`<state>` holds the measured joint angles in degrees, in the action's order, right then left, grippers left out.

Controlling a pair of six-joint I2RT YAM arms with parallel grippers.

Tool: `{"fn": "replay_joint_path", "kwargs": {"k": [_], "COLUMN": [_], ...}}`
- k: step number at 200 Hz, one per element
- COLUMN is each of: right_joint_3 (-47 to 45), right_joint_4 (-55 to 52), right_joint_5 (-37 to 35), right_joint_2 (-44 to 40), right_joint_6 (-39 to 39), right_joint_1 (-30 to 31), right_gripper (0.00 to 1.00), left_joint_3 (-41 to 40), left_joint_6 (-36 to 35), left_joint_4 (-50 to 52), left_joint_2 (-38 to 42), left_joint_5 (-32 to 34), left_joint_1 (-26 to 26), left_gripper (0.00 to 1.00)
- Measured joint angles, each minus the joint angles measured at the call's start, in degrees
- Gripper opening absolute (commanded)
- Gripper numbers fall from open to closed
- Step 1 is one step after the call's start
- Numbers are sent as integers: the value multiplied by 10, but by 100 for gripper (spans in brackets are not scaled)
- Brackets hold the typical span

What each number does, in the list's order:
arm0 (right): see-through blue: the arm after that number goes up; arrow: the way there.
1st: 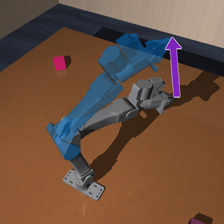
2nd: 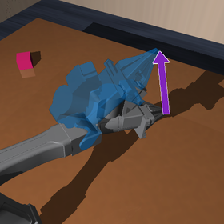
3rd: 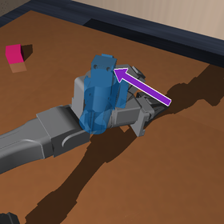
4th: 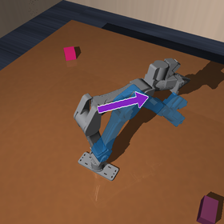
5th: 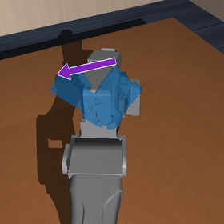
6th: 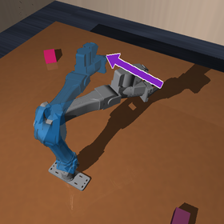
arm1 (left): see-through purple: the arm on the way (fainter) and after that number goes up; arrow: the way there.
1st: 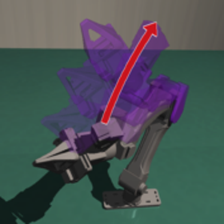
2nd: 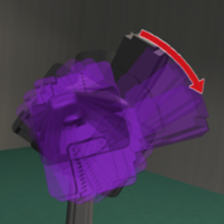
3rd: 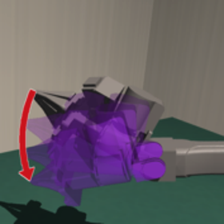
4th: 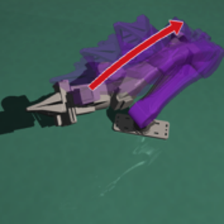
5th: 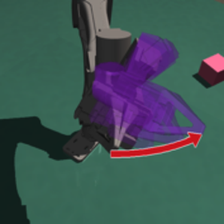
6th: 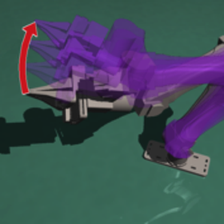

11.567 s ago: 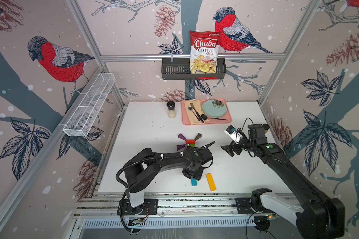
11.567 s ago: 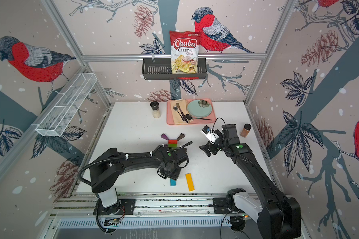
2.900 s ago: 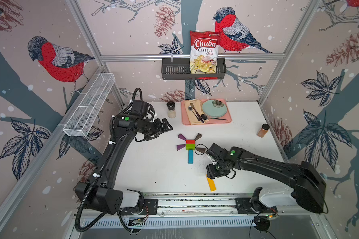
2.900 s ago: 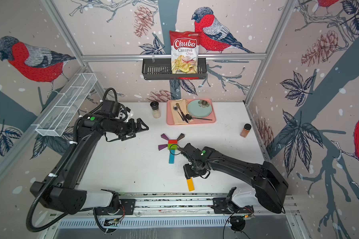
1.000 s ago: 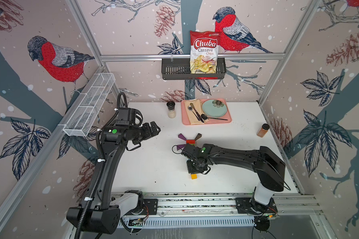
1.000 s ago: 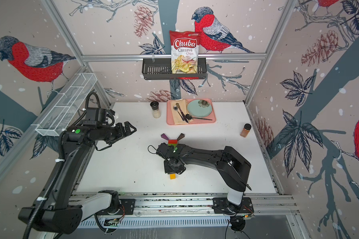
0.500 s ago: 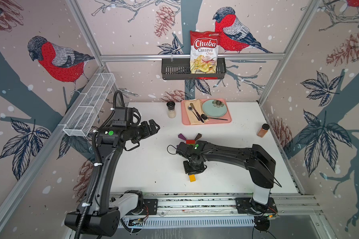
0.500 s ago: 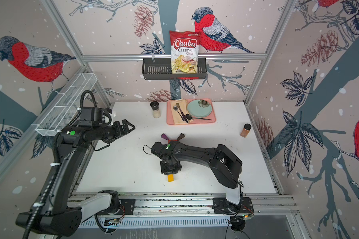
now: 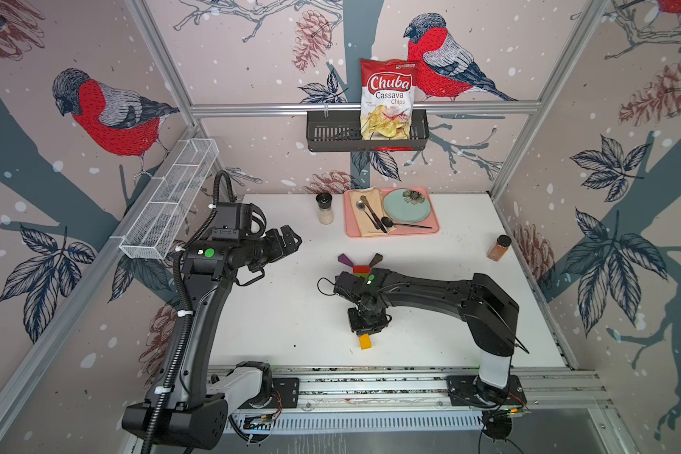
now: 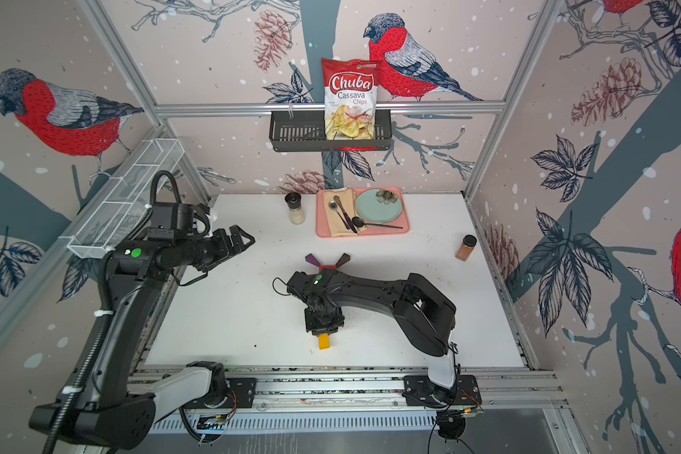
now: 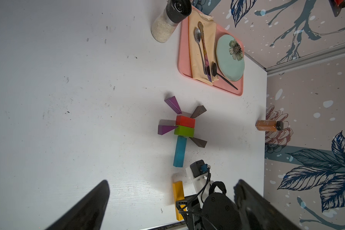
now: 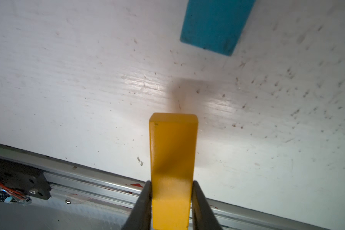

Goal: Assemble a small pinwheel with building blocks
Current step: Assemble the building block at the center of the board.

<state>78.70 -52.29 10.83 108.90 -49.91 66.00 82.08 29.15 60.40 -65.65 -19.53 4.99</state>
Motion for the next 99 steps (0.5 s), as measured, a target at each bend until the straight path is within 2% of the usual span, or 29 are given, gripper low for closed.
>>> {"fn": "replay_joint_path", "kwargs": {"k": [99], "right_joint_3": [-50], "right_joint_4": [72], "right_joint_5": [-4], "right_joint_2": [-4], "right_joint_6": [-40], "right_joint_1": [-10], "right_gripper": [23], "left_joint_3": [-26], "left_joint_6": [4], "left_joint_4": [-14], "left_joint_2": [30], "left_joint_5": [-5], "left_joint_1": [2], "left_gripper": [97]}}
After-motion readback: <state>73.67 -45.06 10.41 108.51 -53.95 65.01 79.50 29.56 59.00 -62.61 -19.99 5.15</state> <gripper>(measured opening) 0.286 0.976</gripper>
